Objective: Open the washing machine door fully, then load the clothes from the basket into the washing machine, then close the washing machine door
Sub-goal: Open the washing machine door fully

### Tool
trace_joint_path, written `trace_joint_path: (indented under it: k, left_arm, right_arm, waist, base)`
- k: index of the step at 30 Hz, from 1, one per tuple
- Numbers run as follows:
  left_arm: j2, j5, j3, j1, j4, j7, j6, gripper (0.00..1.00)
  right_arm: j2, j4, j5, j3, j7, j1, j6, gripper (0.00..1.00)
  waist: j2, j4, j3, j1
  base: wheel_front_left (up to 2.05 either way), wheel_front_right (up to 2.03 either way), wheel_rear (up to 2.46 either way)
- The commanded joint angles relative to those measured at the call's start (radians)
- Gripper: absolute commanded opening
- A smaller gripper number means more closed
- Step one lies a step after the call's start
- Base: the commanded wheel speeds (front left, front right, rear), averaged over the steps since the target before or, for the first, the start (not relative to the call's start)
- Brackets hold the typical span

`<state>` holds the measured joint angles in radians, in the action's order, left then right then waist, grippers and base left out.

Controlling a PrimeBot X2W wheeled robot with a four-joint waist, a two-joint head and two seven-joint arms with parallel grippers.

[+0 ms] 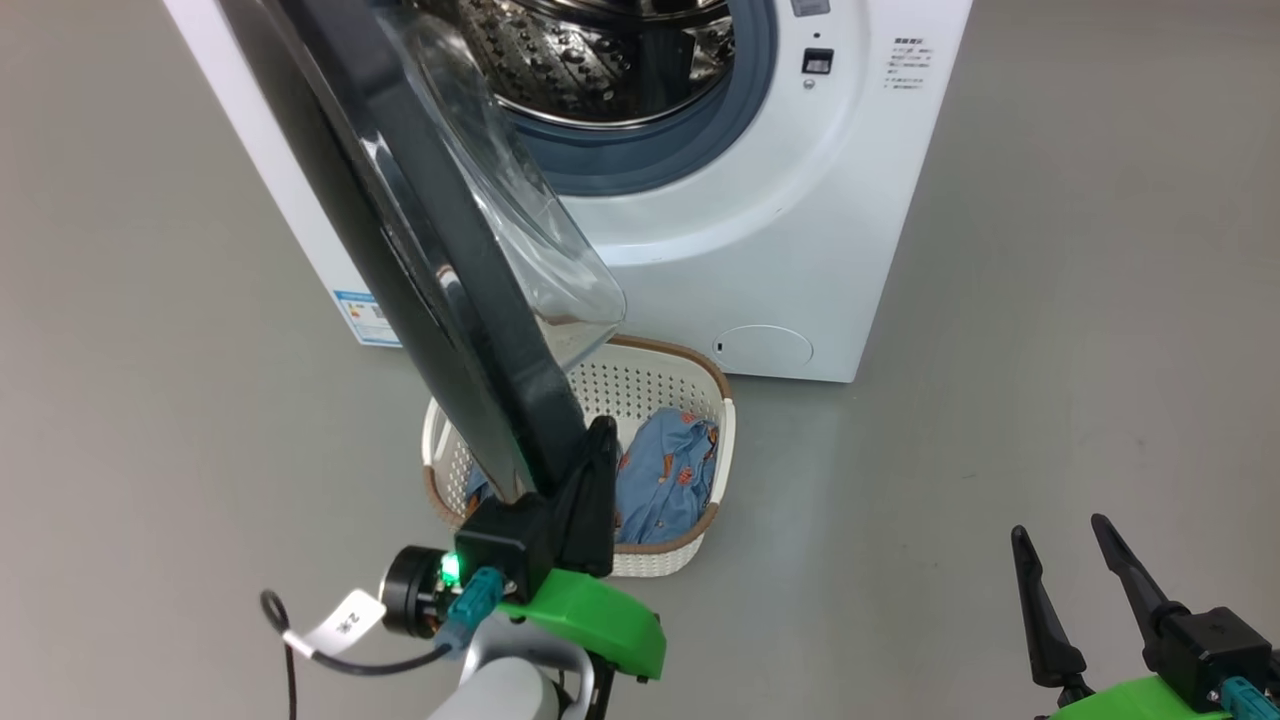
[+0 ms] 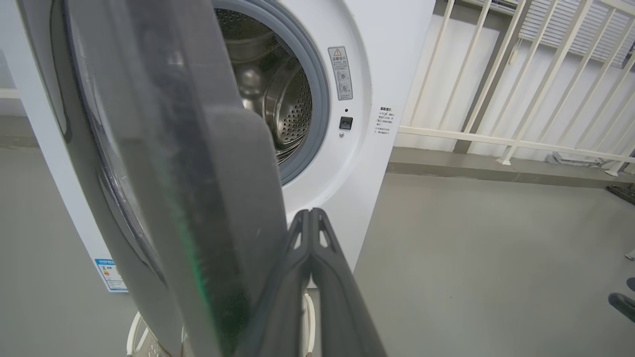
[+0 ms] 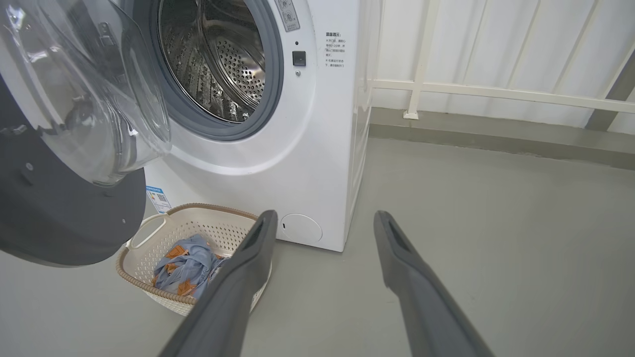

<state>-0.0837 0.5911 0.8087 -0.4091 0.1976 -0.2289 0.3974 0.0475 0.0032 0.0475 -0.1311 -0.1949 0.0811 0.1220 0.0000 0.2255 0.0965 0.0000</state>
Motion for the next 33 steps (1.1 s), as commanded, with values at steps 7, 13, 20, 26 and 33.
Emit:
trace_joint_path:
  k: [7, 13, 20, 26, 33]
  left_arm:
    - [-0.059, -0.019, -0.059, 0.019, -0.089, 0.001, 0.067, 0.0]
    - [-0.08, -0.042, -0.055, 0.049, -0.166, -0.003, 0.102, 0.0]
    - [-0.095, -0.045, -0.061, 0.089, -0.218, -0.004, 0.133, 0.0]
    - [-0.112, -0.036, -0.091, 0.122, -0.233, -0.011, 0.157, 0.0]
    - [-0.129, -0.044, -0.137, 0.154, -0.251, -0.024, 0.172, 0.0]
  right_arm:
    - [0.017, -0.034, 0.002, 0.021, 0.001, -0.039, 0.009, 1.0]
    - [0.024, -0.038, 0.0, 0.022, 0.002, -0.041, 0.009, 1.0]
    - [0.03, -0.044, 0.0, 0.024, 0.006, -0.046, 0.009, 1.0]
    - [0.032, -0.055, -0.004, 0.019, 0.012, -0.045, 0.009, 1.0]
    - [0.042, -0.07, -0.004, 0.021, 0.022, -0.041, 0.009, 1.0]
  waist:
    - [0.0, 0.029, 0.016, 0.0]
    - [0.0, 0.062, 0.026, 0.0]
    - [0.0, 0.108, 0.033, 0.0]
    - [0.0, 0.149, 0.038, 0.0]
    - [0.0, 0.183, 0.045, 0.0]
  base:
    - [0.0, 0.0, 0.0]
    - [0.0, 0.0, 0.0]
    - [0.0, 0.0, 0.0]
    - [0.0, 0.0, 0.0]
    - [0.0, 0.0, 0.0]
